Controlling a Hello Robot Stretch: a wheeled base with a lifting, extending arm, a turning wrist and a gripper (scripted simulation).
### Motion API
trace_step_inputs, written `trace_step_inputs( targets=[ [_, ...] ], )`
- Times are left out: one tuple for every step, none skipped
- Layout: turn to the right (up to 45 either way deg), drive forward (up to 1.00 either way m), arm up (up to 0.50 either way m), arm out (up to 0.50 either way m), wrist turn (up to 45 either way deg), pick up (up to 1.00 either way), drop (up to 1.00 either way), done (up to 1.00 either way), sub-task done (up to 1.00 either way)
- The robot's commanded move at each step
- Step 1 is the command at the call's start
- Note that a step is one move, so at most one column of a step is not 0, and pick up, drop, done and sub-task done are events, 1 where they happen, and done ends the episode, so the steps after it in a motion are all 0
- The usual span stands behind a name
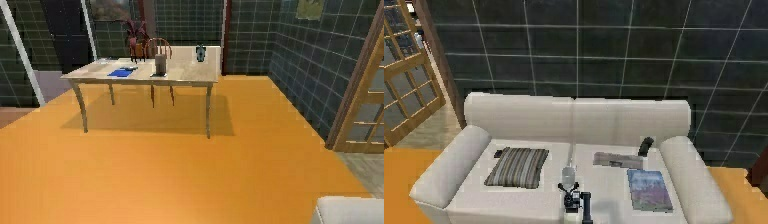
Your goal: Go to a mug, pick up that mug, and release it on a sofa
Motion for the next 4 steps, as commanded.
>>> trace_step_inputs(
  targets=[
    [0.0, 0.0, 0.0, 0.0, 0.0, 0.0, 1.0, 0.0, 0.0],
    [0.0, 0.0, 0.1, 0.0, 0.0, 0.0, 0.0, 0.0, 0.0],
    [0.0, 0.0, 0.0, -0.08, 0.0, 0.0, 0.0, 0.0, 0.0],
    [0.0, 0.0, 0.0, 0.0, 0.0, 0.0, 0.0, 1.0, 0.0]
  ],
)
